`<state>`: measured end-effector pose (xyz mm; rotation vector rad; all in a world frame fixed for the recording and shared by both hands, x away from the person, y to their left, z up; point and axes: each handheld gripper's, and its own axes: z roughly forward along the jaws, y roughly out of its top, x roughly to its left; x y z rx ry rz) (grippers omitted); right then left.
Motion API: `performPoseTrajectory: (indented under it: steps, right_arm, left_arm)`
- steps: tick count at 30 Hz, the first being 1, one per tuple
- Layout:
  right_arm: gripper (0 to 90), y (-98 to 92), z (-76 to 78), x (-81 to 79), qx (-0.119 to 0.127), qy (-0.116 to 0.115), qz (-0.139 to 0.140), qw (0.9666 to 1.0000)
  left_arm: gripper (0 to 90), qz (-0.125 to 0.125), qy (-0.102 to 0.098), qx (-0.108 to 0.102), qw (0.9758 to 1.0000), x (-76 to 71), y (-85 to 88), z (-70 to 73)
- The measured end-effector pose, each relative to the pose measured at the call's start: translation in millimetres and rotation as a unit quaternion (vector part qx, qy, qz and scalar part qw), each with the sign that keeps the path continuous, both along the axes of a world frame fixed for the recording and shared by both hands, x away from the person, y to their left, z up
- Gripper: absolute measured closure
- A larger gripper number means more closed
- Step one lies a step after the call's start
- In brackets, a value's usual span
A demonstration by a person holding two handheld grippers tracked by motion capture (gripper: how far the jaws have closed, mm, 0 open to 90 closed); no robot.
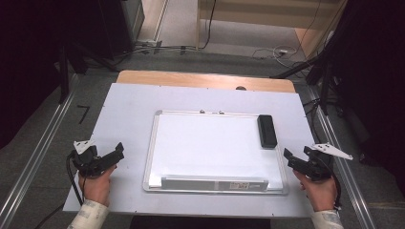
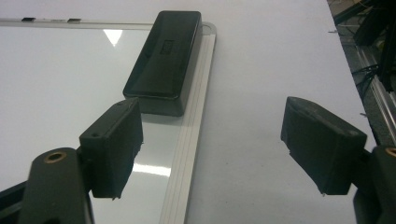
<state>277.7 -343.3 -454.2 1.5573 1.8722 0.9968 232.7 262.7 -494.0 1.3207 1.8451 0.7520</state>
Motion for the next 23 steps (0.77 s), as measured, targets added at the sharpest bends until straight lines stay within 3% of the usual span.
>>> performPoseTrajectory:
  steps: [23]
  right_arm:
    - [19.4, -24.6, -5.6, -11.1, -0.007, 0.001, -0.030, 0.9995]
  left_arm:
    - [1.1, -0.002, -0.001, 0.001, 1.0000, 0.5, -1.2, 0.8]
